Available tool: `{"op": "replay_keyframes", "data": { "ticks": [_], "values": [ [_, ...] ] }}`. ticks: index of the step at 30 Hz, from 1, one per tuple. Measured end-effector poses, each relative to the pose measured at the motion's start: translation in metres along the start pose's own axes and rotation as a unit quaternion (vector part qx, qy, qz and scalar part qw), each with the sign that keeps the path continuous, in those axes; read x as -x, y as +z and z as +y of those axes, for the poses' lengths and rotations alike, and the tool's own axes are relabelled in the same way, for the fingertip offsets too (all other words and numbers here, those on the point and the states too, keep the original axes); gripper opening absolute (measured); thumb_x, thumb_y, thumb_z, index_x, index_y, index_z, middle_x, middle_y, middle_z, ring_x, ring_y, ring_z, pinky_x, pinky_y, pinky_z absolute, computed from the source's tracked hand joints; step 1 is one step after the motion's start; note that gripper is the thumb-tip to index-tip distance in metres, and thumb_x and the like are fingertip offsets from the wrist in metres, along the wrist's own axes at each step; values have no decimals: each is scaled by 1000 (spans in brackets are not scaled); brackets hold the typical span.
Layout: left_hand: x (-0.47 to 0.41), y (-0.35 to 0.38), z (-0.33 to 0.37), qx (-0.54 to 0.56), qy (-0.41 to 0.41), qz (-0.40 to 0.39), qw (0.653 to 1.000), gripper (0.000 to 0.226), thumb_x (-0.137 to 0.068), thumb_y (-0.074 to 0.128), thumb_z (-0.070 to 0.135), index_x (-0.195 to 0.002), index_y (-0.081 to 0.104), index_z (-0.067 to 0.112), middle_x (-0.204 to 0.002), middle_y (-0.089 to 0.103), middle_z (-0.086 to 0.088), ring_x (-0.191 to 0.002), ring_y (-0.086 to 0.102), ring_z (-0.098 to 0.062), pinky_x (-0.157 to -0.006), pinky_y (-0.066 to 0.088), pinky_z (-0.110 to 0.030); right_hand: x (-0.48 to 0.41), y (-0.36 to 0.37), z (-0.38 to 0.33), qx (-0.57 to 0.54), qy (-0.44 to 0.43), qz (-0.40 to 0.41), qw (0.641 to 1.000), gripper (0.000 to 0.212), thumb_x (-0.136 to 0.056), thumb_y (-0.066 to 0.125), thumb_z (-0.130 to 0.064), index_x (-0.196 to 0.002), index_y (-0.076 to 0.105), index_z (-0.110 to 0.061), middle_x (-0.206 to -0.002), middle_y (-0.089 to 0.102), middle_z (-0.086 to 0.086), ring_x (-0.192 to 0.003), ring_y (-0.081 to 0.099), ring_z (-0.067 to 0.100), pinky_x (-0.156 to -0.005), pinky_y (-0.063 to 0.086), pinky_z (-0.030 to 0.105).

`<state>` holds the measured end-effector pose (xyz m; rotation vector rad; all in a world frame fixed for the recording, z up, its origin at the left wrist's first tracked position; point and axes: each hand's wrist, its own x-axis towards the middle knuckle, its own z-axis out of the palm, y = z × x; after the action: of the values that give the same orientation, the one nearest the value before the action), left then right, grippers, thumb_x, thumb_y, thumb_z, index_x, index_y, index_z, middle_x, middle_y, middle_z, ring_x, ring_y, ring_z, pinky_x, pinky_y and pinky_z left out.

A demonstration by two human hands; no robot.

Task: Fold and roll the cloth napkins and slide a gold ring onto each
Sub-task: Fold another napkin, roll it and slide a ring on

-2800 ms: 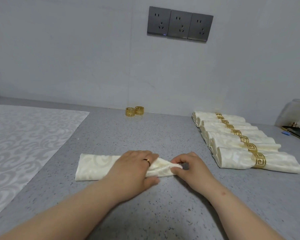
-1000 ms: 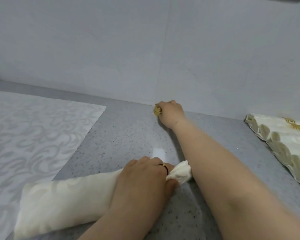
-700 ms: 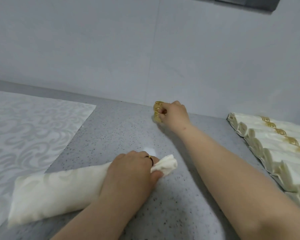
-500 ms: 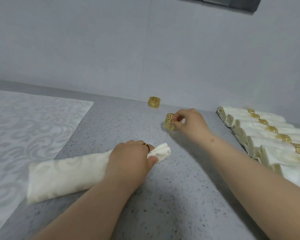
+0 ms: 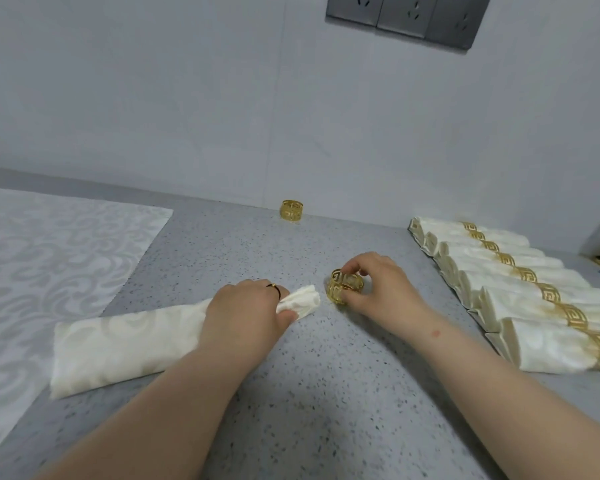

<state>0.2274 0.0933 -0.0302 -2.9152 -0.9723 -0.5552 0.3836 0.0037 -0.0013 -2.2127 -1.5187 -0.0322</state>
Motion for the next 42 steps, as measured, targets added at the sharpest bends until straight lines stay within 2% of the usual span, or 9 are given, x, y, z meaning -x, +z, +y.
{"op": "replay_keyframes", "data": {
  "ticks": [4,8,14,20,24,30,33,37,42],
  "values": [
    [1,-1,0,11,-6,4,1000,33,-96,34,39,-115,52,20,-105,55,1,-105,50,-16,-76,28,-25,-3,3,-1,21,15,-27,999,55,-85,60,-28,-135,38,-22,-139,38,-3,-128,31,16,-105,23,28],
    [2,-3,0,58,1,21,998,32,-95,37,40,-119,53,27,-110,58,4,-103,53,-16,-72,24,-23,-6,8,-3,47,35,-45,997,55,-87,57,-30,-137,37,-21,-140,41,-1,-128,34,19,-105,26,30],
    [7,-5,1,192,10,106,976,73,-65,18,61,-105,67,26,-98,67,3,-91,59,-19,-76,36,-26,11,-7,-13,-183,103,-10,978,57,-82,66,-20,-133,39,-19,-121,49,-2,-100,51,13,-85,42,22],
    [9,-7,8,276,-7,119,954,52,-70,37,51,-102,69,25,-91,63,11,-78,51,-5,-66,31,-6,59,-7,-14,-581,226,5,782,45,-82,60,4,-120,44,-13,-100,59,3,-91,61,20,-80,53,27],
    [13,-11,19,321,11,101,942,56,-64,36,62,-93,71,28,-77,57,20,-71,49,9,-66,36,-6,72,1,-12,-696,213,18,686,46,-80,56,9,-118,42,-12,-103,61,9,-94,62,25,-76,54,28],
    [16,-8,23,305,44,69,949,58,-63,36,63,-95,71,31,-70,50,31,-85,46,22,-73,34,0,72,3,-3,-642,142,5,753,70,-54,85,-20,-115,51,-19,-103,66,4,-84,67,15,-72,55,21],
    [15,-8,23,283,61,55,956,60,-62,31,63,-94,71,32,-70,48,34,-84,48,21,-69,34,0,69,3,-1,-597,118,12,794,46,-72,70,1,-103,50,-27,-113,60,5,-85,64,10,-69,53,13],
    [17,-9,24,255,80,51,962,56,-65,33,62,-92,72,32,-75,54,29,-70,54,3,-61,32,-5,70,3,-4,-526,74,10,847,51,-76,62,11,-103,45,-29,-111,56,-2,-93,60,9,-82,51,17],
    [19,-10,26,248,116,55,960,47,-70,40,57,-91,73,30,-81,59,25,-89,51,1,-65,35,-5,71,3,-4,-522,59,8,851,51,-77,63,9,-104,43,-30,-116,54,1,-95,59,9,-84,50,19]
  ]
}}
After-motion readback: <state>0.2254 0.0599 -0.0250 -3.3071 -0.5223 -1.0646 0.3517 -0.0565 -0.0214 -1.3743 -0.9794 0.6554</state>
